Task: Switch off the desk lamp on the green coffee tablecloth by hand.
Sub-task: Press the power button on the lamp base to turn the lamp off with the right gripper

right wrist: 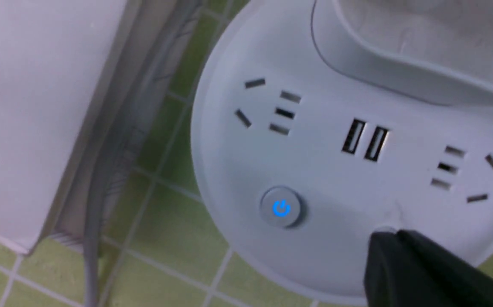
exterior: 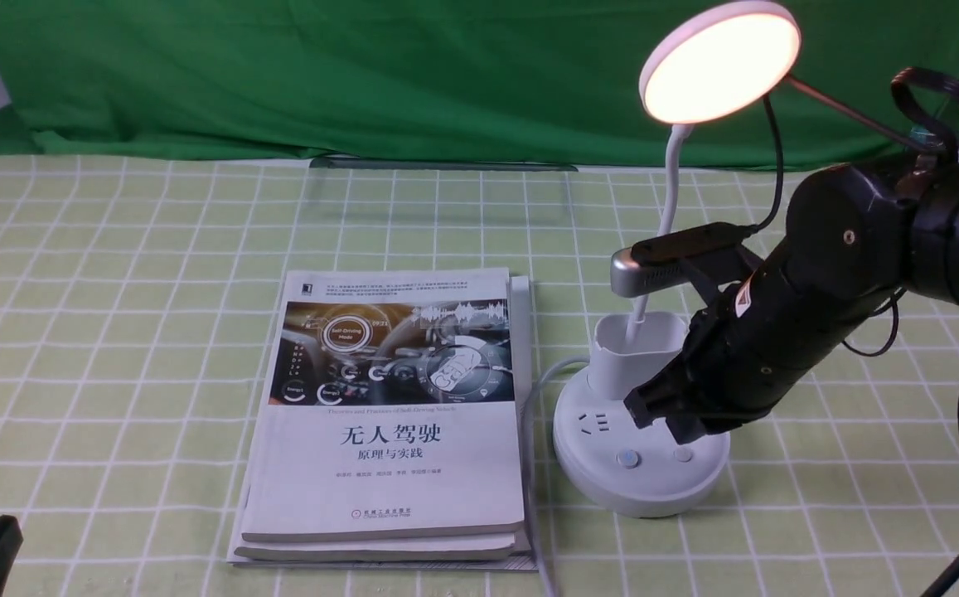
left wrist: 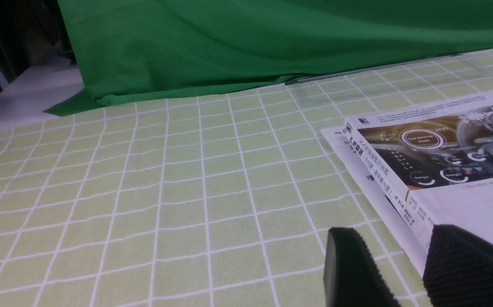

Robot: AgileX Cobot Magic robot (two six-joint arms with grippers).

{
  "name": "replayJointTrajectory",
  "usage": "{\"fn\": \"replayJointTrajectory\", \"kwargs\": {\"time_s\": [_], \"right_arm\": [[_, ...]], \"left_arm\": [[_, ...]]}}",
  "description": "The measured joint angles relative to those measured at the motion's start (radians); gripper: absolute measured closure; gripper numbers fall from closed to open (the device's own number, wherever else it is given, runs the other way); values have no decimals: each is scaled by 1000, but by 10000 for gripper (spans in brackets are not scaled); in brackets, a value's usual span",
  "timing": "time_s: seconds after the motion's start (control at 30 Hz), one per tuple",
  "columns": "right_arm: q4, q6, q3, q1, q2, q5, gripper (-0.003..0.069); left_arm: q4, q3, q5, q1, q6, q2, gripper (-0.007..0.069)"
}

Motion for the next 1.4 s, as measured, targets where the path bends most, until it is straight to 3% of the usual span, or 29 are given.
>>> {"fn": "replayJointTrajectory", "kwargs": {"time_s": [0.33, 0.83, 1.4], "right_arm": [[-5, 1, -22, -8, 85, -5, 615], [-29, 12, -9, -8, -50, -4, 615], [-28, 33, -8, -8, 63, -18, 615]], "left_arm": [[0, 0, 0, 0, 0, 0, 382], [0, 0, 0, 0, 0, 0, 382], [0, 0, 0, 0, 0, 0, 382]]}}
